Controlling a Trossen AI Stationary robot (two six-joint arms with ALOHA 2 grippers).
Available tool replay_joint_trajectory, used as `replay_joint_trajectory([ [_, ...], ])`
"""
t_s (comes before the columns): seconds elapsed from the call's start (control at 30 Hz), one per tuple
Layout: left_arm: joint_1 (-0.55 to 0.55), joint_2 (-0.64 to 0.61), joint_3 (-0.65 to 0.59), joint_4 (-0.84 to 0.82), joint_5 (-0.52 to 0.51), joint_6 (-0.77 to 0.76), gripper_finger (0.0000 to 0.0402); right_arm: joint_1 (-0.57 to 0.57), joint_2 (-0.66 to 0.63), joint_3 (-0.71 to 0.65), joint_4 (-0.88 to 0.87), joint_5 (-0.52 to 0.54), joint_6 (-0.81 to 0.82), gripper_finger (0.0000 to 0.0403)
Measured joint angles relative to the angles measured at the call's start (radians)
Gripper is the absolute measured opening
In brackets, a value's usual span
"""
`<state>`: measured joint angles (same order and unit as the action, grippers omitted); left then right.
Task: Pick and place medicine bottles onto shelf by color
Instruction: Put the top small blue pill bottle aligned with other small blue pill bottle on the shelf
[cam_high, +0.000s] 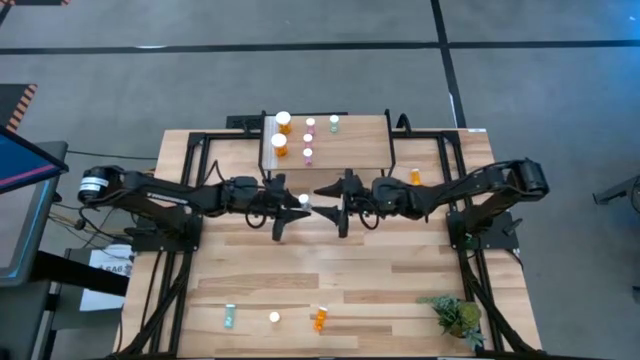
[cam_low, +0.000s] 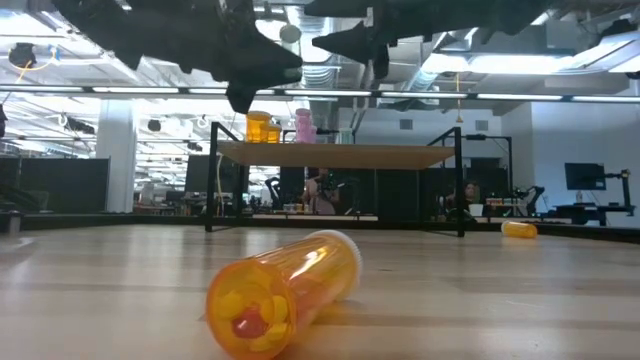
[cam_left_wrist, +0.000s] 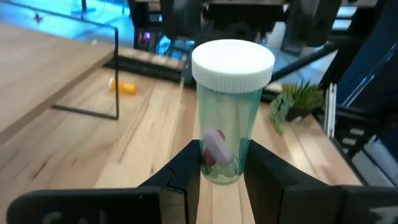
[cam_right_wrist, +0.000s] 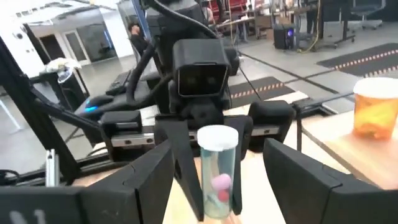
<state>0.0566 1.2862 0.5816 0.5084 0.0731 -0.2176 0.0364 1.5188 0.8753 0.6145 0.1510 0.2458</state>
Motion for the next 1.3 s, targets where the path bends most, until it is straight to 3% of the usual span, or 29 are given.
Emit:
replay_joint_trajectory([
  [0.2, -0.014, -0.023, 0.053, -0.157, 0.001, 0.044, 0.0083, -0.029, 0.022, 0.000, -0.016, -0.151, 0.092, 0.0266],
  [1.3, -0.026, -0.023, 0.058, -0.181, -0.002, 0.057, 0.0083, -0.042, 0.024, -0.001, -0.006, -0.133, 0.022, 0.0266],
])
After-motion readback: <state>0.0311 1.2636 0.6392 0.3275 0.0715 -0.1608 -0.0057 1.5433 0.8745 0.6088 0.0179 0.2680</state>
